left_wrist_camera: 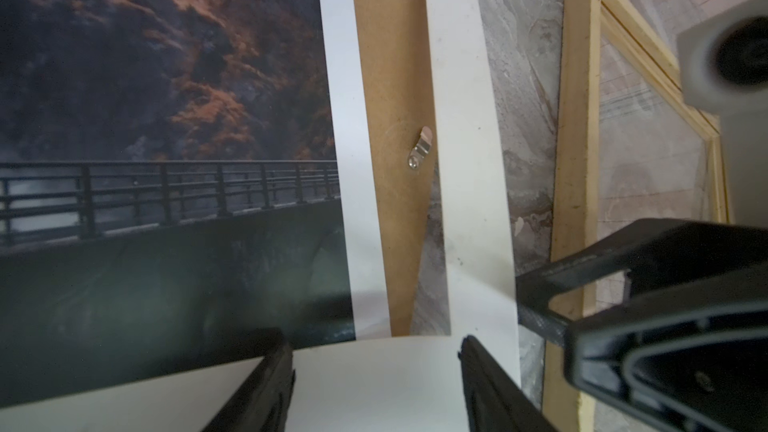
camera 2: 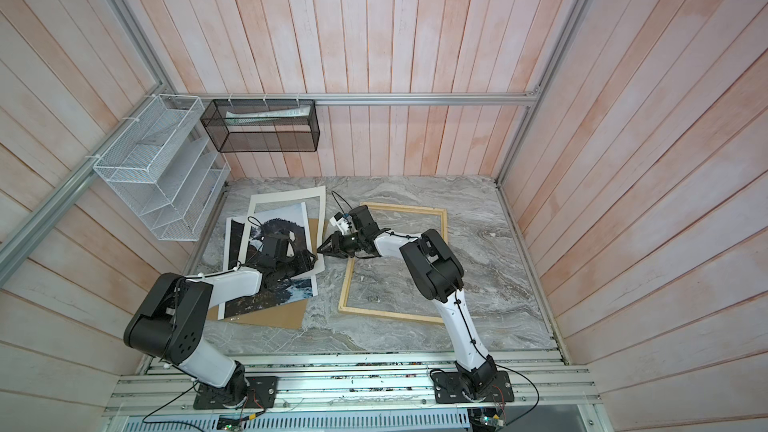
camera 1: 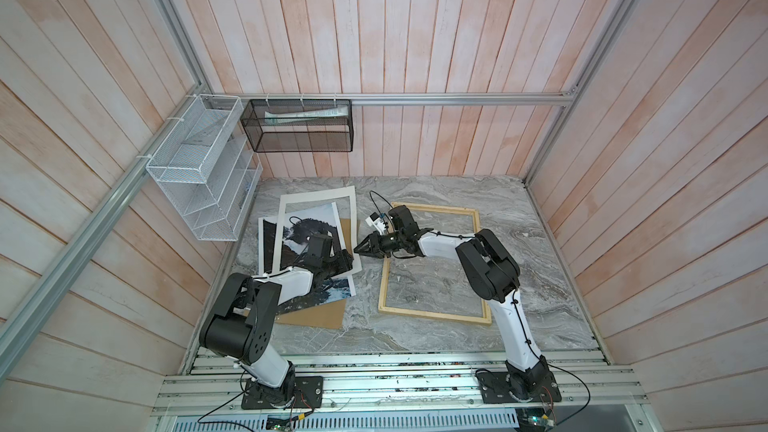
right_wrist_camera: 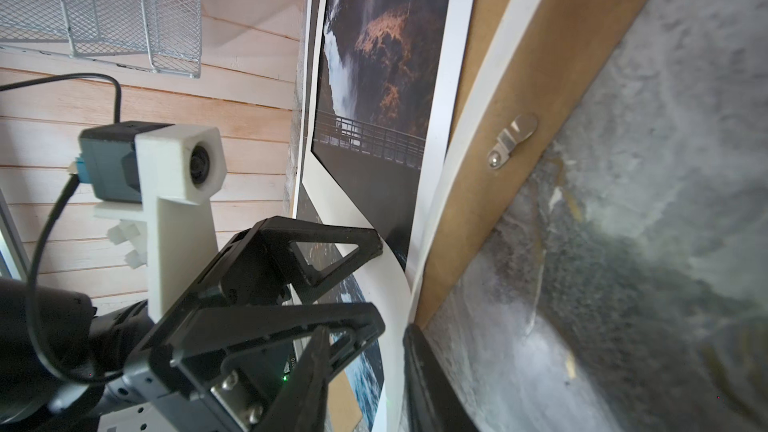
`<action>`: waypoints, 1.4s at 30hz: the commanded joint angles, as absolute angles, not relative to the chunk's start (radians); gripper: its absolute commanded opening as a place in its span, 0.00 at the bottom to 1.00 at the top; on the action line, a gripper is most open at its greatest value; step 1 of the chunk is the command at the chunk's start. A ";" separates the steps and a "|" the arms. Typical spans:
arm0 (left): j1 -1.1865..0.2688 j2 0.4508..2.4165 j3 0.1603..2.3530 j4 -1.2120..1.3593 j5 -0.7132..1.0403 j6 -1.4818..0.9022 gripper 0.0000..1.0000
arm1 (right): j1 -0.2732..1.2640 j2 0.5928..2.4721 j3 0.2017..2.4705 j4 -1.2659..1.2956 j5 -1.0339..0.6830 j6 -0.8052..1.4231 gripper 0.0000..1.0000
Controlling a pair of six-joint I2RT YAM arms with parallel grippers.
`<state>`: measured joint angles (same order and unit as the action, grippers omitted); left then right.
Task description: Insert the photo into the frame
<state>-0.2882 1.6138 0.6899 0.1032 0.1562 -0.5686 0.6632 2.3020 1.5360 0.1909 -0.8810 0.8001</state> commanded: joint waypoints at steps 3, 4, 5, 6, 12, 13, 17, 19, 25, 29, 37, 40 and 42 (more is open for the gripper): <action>-0.297 1.641 0.673 0.083 0.205 -0.558 0.65 | 0.681 2.287 1.534 0.215 -0.905 0.813 0.30; -0.298 1.641 0.672 0.084 0.207 -0.558 0.65 | 0.681 2.288 1.534 0.213 -0.899 0.812 0.30; -0.298 1.641 0.672 0.086 0.207 -0.558 0.65 | 0.681 2.288 1.535 0.200 -0.887 0.806 0.29; -0.298 1.643 0.671 0.087 0.209 -0.558 0.65 | 0.681 2.287 1.537 0.185 -0.878 0.796 0.29; -0.298 1.647 0.672 0.094 0.215 -0.558 0.65 | 0.681 2.290 1.510 0.285 -0.934 0.851 0.25; -0.298 1.647 0.671 0.094 0.215 -0.558 0.65 | 0.681 2.293 1.509 0.302 -0.940 0.861 0.25; -0.298 1.645 0.670 0.094 0.217 -0.557 0.65 | 0.681 2.296 1.520 0.271 -0.914 0.849 0.24; -0.298 1.644 0.670 0.094 0.216 -0.555 0.64 | 0.681 2.295 1.529 0.228 -0.888 0.825 0.23; -0.299 1.649 0.670 0.099 0.224 -0.555 0.64 | 0.683 2.293 1.545 0.147 -0.816 0.779 0.21; -0.298 1.651 0.670 0.100 0.224 -0.555 0.64 | 0.683 2.296 1.560 0.085 -0.762 0.745 0.20; -0.299 1.652 0.672 0.099 0.228 -0.554 0.64 | 0.684 2.302 1.573 0.052 -0.740 0.725 0.20; -0.299 1.652 0.673 0.098 0.228 -0.554 0.64 | 0.687 2.304 1.577 0.054 -0.744 0.726 0.19; -0.299 1.652 0.672 0.098 0.227 -0.554 0.64 | 0.689 2.306 1.580 0.054 -0.746 0.726 0.19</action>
